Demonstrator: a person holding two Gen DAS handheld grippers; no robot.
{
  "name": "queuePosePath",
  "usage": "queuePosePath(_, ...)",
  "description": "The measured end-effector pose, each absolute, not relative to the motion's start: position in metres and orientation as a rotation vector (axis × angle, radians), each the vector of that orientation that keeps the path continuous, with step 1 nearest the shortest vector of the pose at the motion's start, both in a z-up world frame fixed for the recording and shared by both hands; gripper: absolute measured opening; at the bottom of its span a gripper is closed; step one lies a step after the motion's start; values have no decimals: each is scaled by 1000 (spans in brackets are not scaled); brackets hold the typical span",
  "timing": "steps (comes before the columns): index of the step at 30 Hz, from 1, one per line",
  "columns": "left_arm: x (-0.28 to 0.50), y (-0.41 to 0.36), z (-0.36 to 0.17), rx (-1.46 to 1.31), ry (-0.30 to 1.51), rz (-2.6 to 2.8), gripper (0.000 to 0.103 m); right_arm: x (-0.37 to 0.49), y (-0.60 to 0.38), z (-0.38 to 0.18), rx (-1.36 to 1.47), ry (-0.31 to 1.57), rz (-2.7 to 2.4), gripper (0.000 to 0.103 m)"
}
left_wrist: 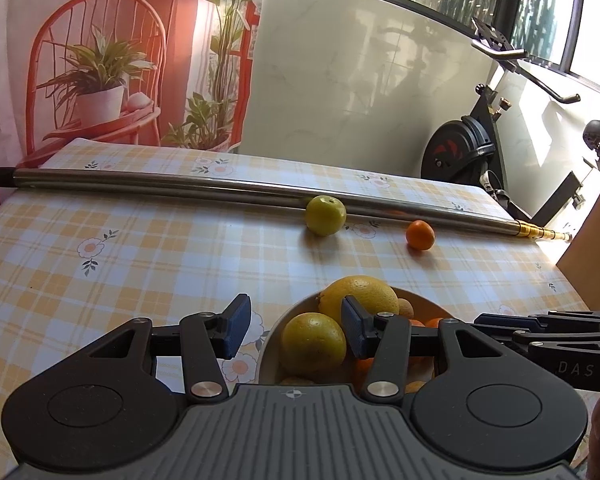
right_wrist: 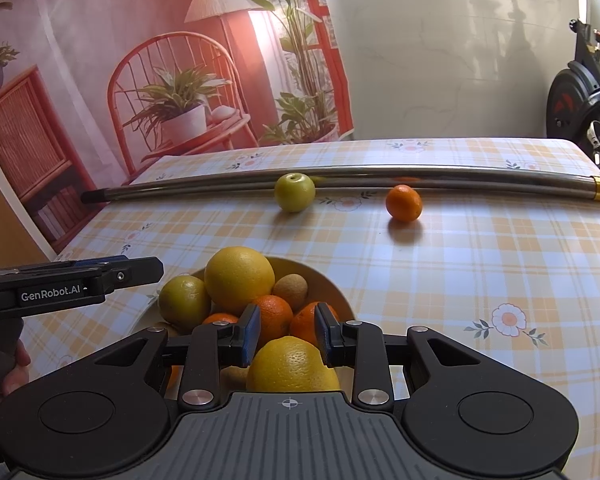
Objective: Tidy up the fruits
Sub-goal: 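Move the right gripper to an orange while the left gripper approaches the yellow-green apple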
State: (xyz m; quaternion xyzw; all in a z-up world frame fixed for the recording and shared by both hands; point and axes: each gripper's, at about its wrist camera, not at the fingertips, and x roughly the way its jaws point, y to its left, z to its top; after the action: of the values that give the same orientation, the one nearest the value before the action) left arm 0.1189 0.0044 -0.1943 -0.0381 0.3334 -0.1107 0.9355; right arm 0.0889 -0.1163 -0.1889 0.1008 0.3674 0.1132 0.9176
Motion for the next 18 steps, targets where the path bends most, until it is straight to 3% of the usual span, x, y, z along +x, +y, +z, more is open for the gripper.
queuePosePath(8, 124, 9, -190, -99, 681, -226, 53, 89, -124, -183, 200, 728, 212, 28)
queuePosePath(18, 145, 56, -139, -217, 550, -148, 53, 104, -162, -161, 176, 637, 103, 28)
